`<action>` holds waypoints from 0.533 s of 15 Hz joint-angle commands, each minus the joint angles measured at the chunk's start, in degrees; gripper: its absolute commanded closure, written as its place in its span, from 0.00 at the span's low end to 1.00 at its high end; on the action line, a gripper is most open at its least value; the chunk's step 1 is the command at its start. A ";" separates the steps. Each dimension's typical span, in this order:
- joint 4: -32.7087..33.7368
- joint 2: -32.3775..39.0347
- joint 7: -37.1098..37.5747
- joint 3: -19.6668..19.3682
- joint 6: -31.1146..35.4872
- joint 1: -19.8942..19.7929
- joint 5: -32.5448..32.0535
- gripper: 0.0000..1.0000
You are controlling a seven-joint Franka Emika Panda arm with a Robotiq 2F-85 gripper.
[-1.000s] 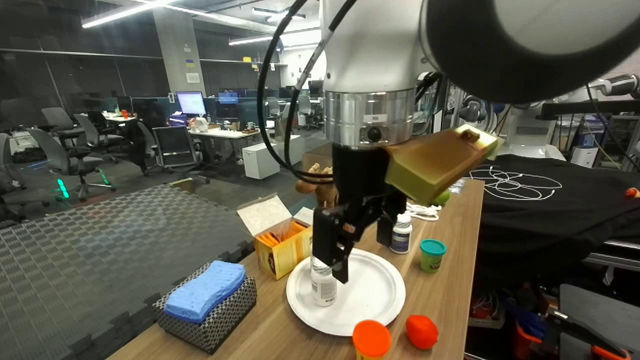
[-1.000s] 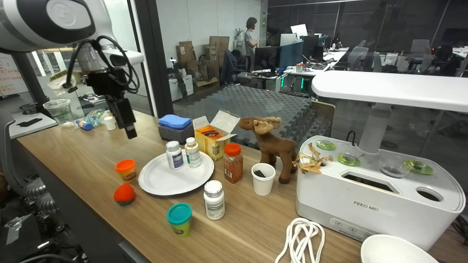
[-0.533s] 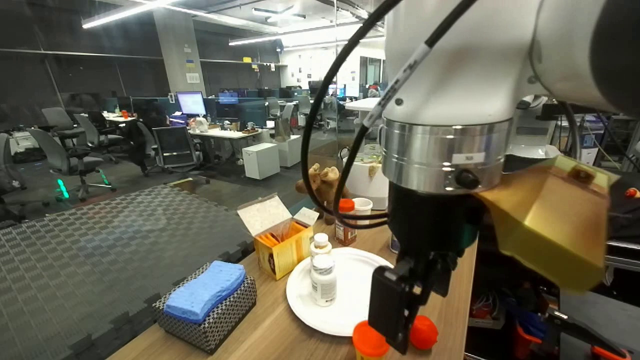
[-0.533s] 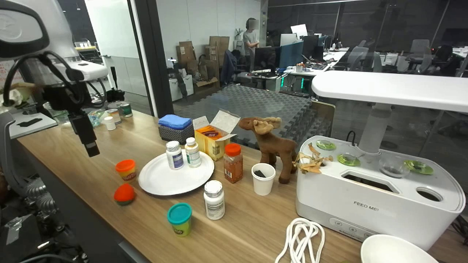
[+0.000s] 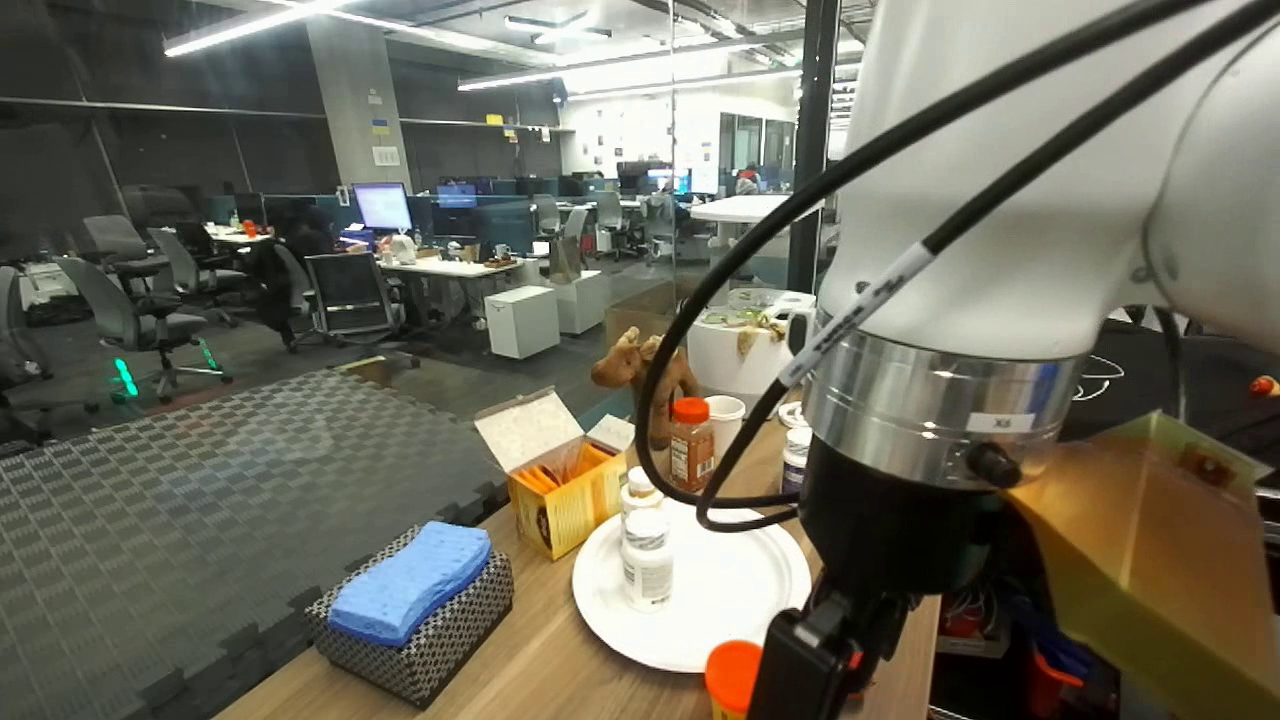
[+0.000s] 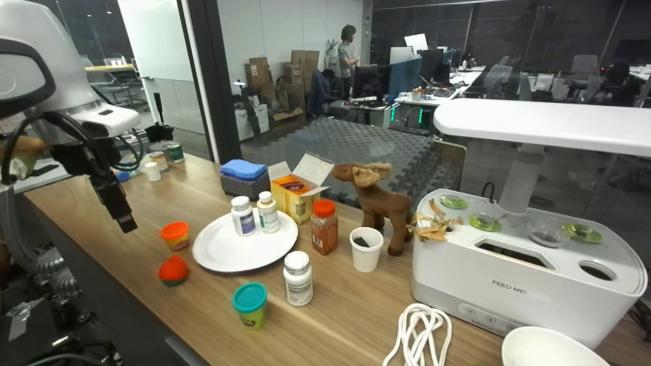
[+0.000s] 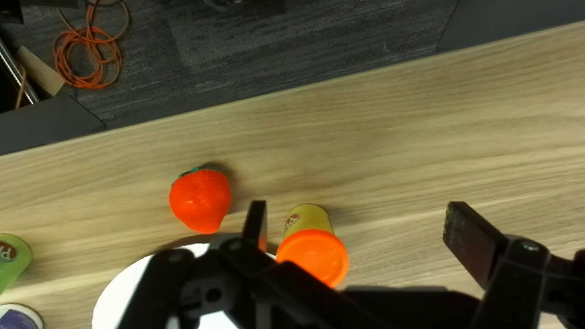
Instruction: Place the containers and orange plush toy on the white plate
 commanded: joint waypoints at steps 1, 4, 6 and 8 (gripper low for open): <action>1.20 3.80 1.75 0.90 5.28 -3.22 -4.73 0.00; 2.76 7.49 3.03 0.15 7.08 -5.27 -9.63 0.00; 3.79 9.90 4.48 -0.25 7.98 -6.41 -12.56 0.00; 5.48 12.24 5.37 -0.67 8.02 -6.92 -14.15 0.00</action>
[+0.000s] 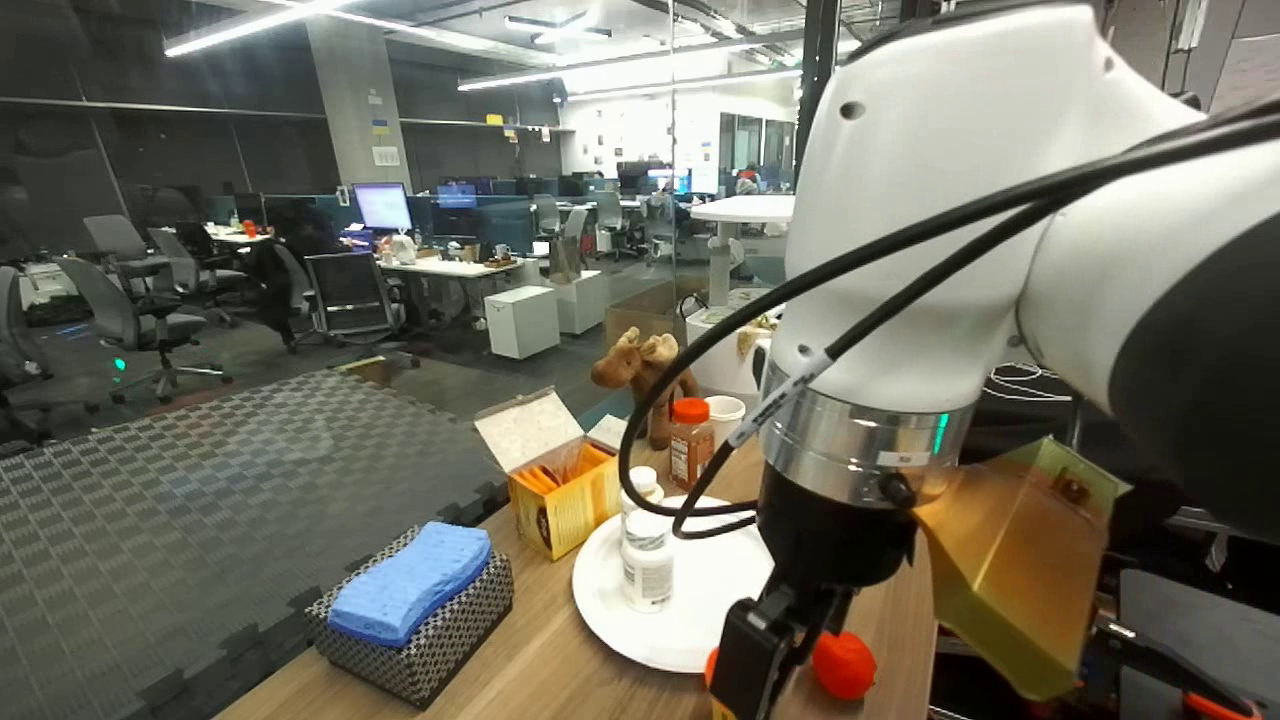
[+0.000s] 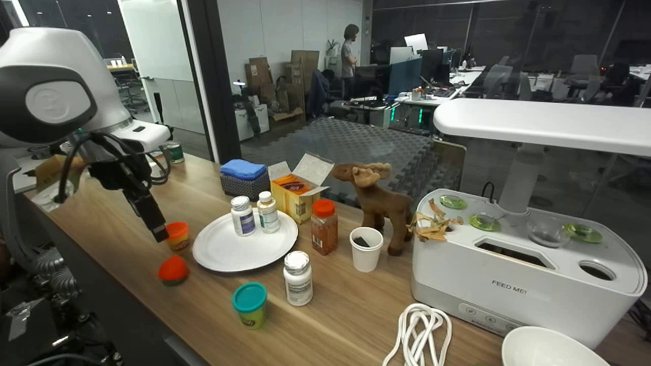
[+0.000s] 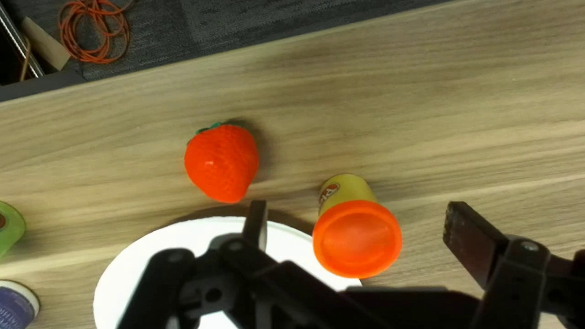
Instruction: Place the containers and orange plush toy on the white plate
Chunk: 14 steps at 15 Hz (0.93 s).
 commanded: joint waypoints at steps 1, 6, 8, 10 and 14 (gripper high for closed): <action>4.08 4.98 2.85 -0.52 1.48 -1.23 -3.90 0.00; 8.69 9.16 3.00 -1.41 0.87 -1.45 -5.04 0.00; 9.77 9.91 2.12 -1.70 0.28 -1.52 -4.58 0.00; 10.24 9.94 0.89 -1.85 -0.52 -1.80 -3.66 0.00; 10.56 10.27 -2.49 -5.19 -1.40 1.30 0.77 0.00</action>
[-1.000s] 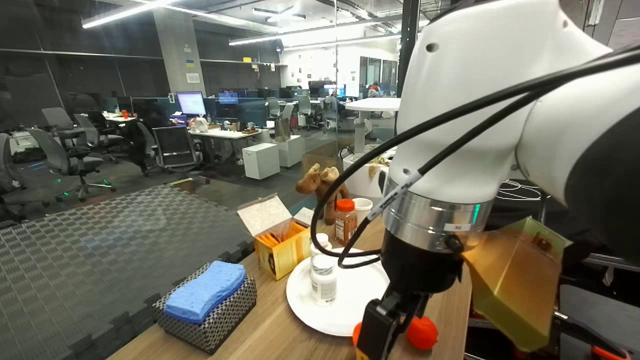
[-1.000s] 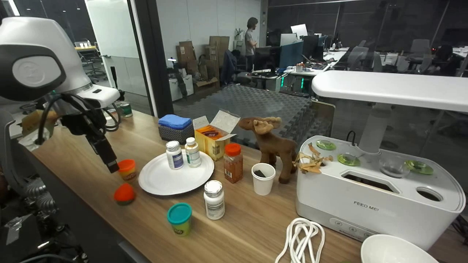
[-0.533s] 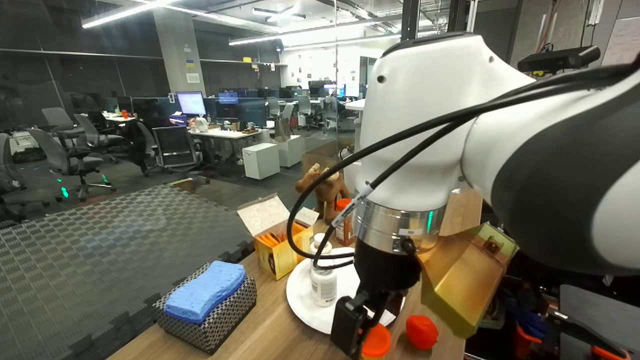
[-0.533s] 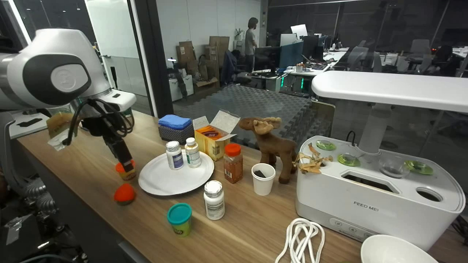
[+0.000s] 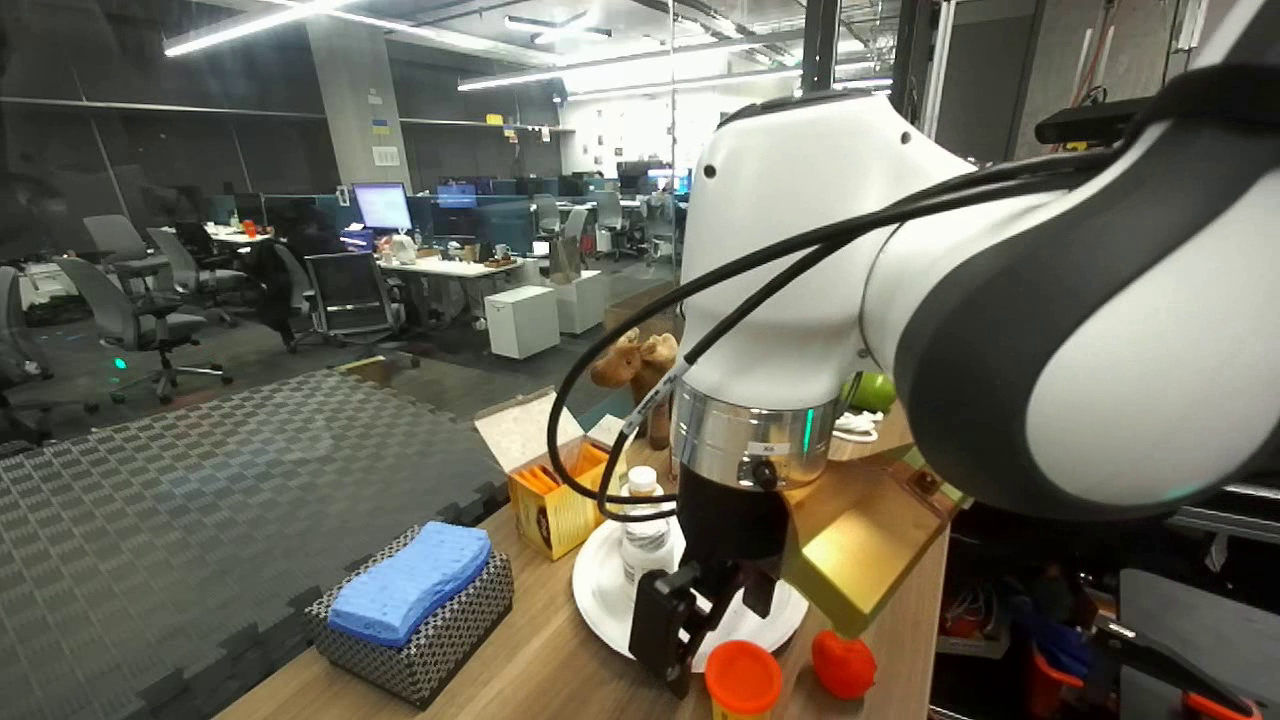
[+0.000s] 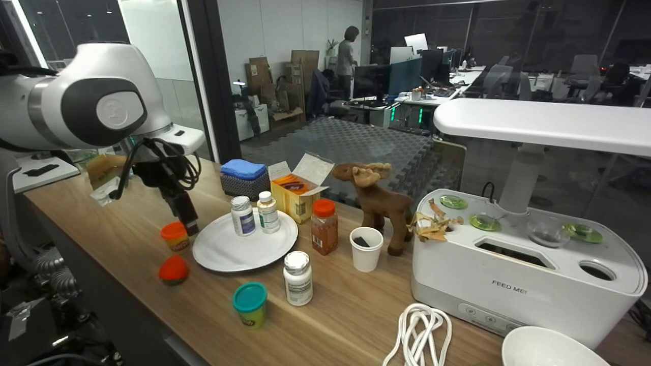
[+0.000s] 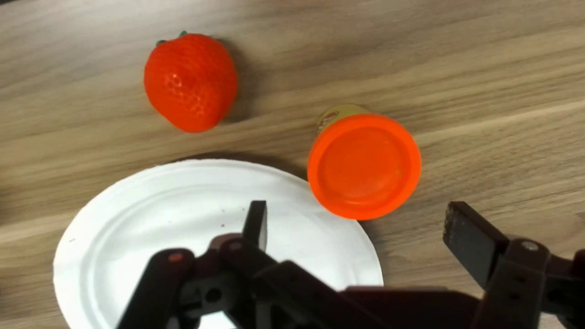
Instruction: Place the containers and orange plush toy on the white plate
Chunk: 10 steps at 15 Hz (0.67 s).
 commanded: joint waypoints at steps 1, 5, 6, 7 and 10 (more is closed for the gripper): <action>1.48 0.56 -3.70 -2.42 -2.00 2.52 4.18 0.00; 2.17 0.75 -6.33 -3.14 -4.34 3.43 6.85 0.00; 2.50 0.97 -6.78 -3.20 -4.73 3.53 7.48 0.00; 2.81 1.06 -7.10 -3.29 -5.32 3.63 7.86 0.00; 3.58 1.33 -8.10 -3.35 -6.67 3.79 8.91 0.00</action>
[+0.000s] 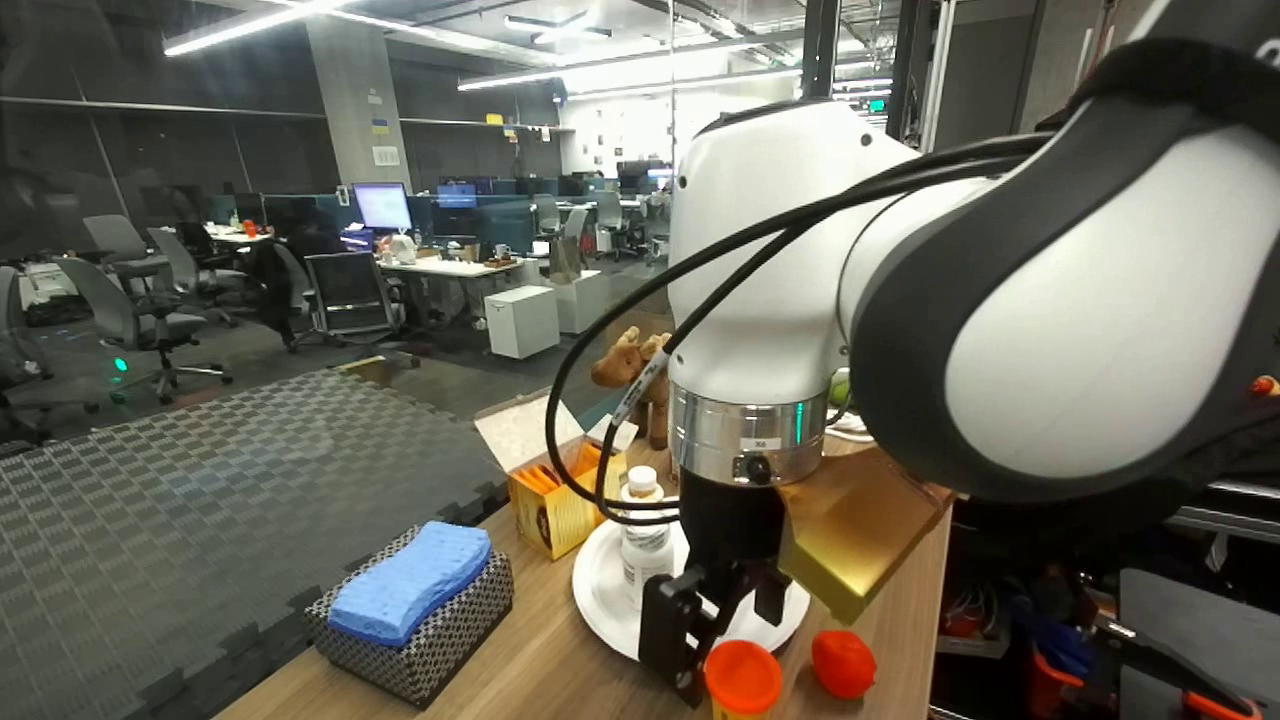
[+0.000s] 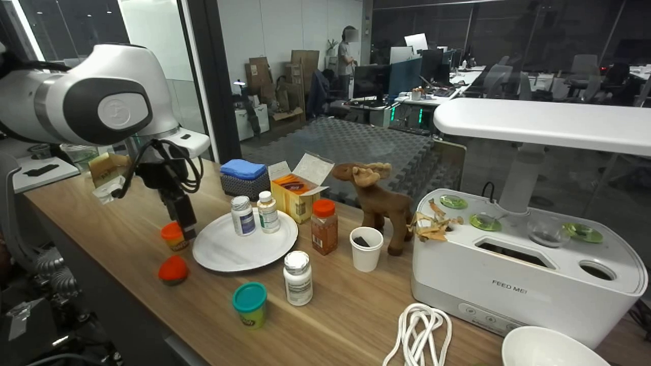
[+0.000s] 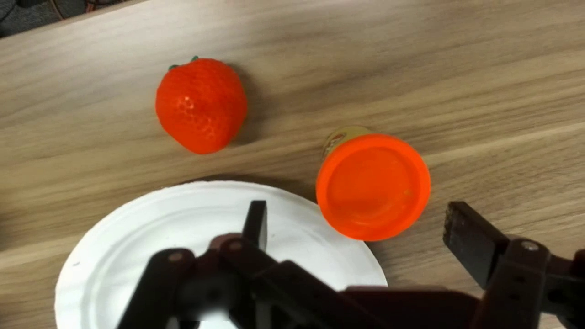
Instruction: Place the containers and orange plush toy on the white plate
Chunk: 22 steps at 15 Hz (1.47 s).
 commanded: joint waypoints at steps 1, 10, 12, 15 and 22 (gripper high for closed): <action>2.37 0.74 -2.70 -1.02 -2.73 1.34 2.71 0.00; 3.46 0.75 -3.81 -1.11 -7.46 1.42 4.66 0.17; 3.72 0.88 -3.64 -1.16 -6.80 1.41 4.81 0.35; 4.22 1.13 -3.56 -1.16 -6.45 1.45 5.13 0.58; 4.87 0.68 -3.70 -1.37 -7.26 1.35 5.61 0.71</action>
